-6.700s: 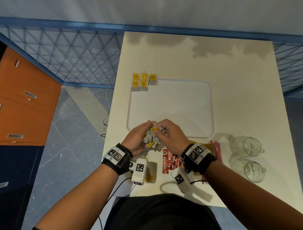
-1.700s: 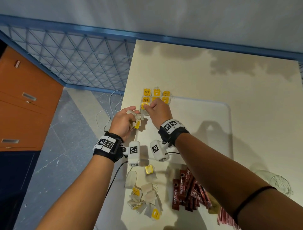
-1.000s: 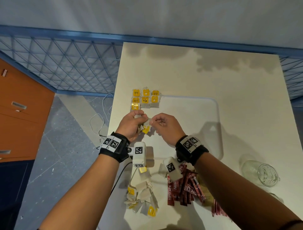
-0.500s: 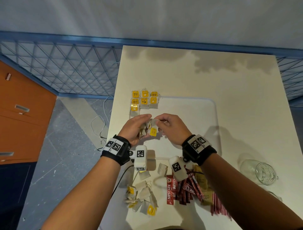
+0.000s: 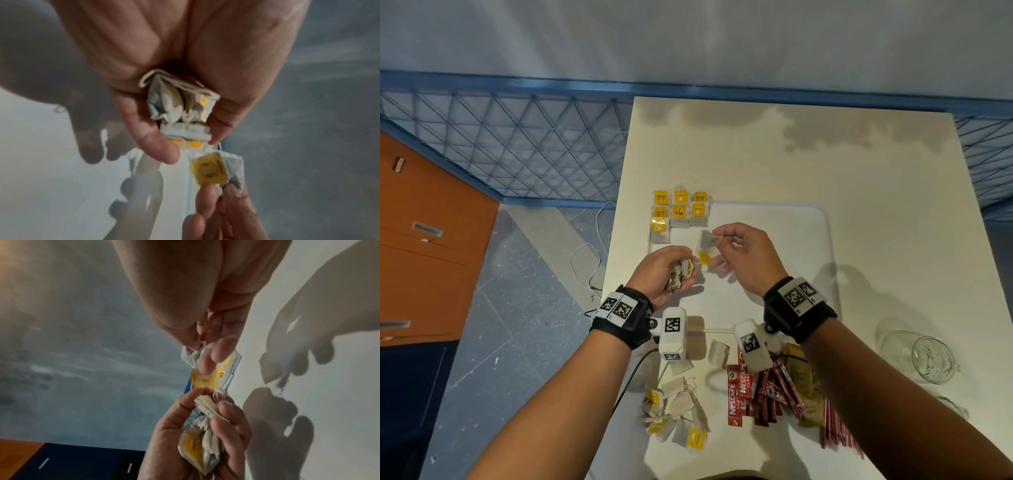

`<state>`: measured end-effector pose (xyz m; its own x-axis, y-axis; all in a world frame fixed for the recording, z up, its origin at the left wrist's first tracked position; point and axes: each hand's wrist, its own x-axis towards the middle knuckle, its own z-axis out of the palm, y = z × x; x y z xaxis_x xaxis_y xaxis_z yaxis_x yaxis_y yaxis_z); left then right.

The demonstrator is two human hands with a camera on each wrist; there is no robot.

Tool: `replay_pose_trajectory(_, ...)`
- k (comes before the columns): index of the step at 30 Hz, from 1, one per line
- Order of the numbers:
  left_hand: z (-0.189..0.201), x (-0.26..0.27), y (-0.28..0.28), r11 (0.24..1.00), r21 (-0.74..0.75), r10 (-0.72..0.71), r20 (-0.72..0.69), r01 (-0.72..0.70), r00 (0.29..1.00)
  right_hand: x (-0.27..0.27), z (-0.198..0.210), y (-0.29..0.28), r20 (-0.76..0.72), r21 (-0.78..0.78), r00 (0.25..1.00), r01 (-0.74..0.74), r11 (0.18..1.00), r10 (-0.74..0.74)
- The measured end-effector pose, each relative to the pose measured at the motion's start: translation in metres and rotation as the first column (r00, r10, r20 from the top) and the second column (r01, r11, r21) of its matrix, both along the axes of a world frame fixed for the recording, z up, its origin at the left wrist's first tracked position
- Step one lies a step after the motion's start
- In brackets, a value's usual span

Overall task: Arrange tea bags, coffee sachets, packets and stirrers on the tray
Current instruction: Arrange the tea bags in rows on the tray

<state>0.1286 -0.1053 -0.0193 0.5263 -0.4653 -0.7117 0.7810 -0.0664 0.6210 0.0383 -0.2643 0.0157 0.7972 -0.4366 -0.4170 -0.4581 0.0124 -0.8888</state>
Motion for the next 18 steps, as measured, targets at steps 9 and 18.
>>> replay_pose_trajectory(9, -0.004, -0.002, 0.0, 0.988, -0.015, -0.15, 0.06, 0.151, 0.987, 0.003, -0.005, 0.001, 0.089, 0.281, 0.988, 0.098, 0.955, -0.128)
replay_pose_trajectory(18, 0.0, 0.002, 0.004, 0.939, -0.184, -0.282, 0.065, 0.29, 0.957, 0.0, -0.011, 0.001, 0.086, 0.359, 0.98, 0.14, 0.923, -0.182)
